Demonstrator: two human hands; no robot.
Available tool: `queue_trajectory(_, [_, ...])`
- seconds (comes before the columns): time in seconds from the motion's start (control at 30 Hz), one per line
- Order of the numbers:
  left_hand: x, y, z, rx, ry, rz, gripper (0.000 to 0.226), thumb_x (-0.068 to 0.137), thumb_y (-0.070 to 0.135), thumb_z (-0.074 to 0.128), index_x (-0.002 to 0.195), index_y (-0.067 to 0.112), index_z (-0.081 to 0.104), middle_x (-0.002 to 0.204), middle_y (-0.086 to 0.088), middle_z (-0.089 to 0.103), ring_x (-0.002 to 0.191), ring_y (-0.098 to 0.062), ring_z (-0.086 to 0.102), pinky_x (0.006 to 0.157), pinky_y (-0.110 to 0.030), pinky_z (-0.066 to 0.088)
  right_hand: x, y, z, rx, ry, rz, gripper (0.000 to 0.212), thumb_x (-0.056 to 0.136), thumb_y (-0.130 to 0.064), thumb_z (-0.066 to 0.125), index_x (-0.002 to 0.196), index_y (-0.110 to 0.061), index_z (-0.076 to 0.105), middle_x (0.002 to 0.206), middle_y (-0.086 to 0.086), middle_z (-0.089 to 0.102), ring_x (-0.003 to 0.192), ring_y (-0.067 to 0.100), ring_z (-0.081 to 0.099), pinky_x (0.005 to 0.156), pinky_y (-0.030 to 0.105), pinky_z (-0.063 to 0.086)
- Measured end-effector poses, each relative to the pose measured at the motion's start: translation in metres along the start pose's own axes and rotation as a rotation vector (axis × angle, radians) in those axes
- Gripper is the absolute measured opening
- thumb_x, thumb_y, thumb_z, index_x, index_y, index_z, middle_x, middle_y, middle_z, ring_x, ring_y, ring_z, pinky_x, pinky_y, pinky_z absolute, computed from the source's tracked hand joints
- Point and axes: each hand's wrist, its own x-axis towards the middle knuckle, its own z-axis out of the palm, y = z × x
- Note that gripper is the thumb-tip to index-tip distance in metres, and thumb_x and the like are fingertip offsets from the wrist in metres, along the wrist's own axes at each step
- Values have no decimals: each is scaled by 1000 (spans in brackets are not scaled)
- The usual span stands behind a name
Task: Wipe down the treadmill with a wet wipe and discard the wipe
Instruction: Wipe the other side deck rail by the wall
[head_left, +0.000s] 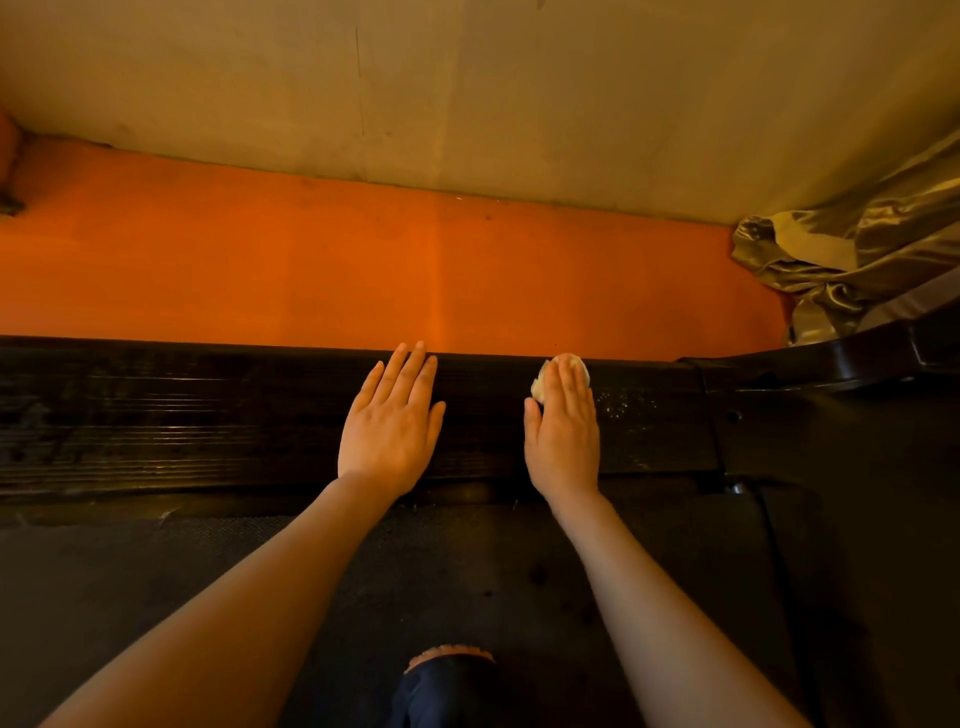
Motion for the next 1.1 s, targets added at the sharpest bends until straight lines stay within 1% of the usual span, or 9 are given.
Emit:
queue_trajectory(0.17, [1,2,-1,-40,-3,-8,63,99,44,18,154,12,21,163,-5,8,149,-16,-4,119,-33,-5,-27,-3,4,20,24,21,58,104,-34,33,156,-12,19,164,5,12,152,18,2,124,37,9])
queue_trajectory(0.33, [6,24,-2,-50,-37,66,64,98,46,14,155,15,19,163,-4,4,150,-16,-5,120,-33,-6,-77,7,14,2,17,21,61,101,-41,21,156,-15,18,164,2,13,152,15,4,122,34,7])
queue_trajectory(0.5, [28,54,5,-39,-58,144,58,104,43,20,156,18,14,164,-2,-2,150,-14,-10,121,-33,-7,-36,26,5,3,19,-27,63,101,-44,16,156,-13,20,163,1,10,152,15,3,122,32,5])
queue_trajectory(0.63, [44,69,14,-2,-72,201,57,105,42,20,156,19,13,164,-3,-2,149,-15,-11,119,-33,-9,2,40,-9,3,-12,-67,58,105,-35,30,156,-11,20,165,4,11,152,15,0,123,32,3])
queue_trajectory(0.77, [43,71,18,62,-89,198,58,104,43,15,156,20,4,163,-2,-7,145,-13,-19,119,-34,-10,-22,41,-2,20,11,-27,60,103,-40,21,156,-13,19,164,2,11,152,14,1,122,32,4])
queue_trajectory(0.83, [42,72,19,56,-87,199,59,103,44,14,156,20,5,163,-2,-6,145,-13,-18,120,-34,-9,-48,42,5,21,28,5,60,102,-41,18,156,-16,17,164,0,11,152,14,1,122,31,5])
queue_trajectory(0.93, [42,73,19,55,-77,197,61,100,44,11,156,20,9,164,-2,-1,147,-14,-13,121,-34,-6,-75,48,11,19,37,4,56,104,-39,22,155,-17,15,163,0,13,152,14,3,122,31,6])
queue_trajectory(1.03, [42,73,20,65,-65,202,62,100,44,11,156,19,12,163,-3,3,147,-14,-10,121,-34,-4,-61,53,7,0,20,-21,57,103,-39,20,155,-15,18,163,2,15,152,15,4,123,32,6])
queue_trajectory(1.1, [42,72,21,64,-55,208,61,101,44,14,155,18,16,163,-4,6,147,-14,-8,120,-34,-4,-35,53,0,7,22,-25,61,102,-42,16,156,-13,20,164,3,14,152,15,3,122,30,1])
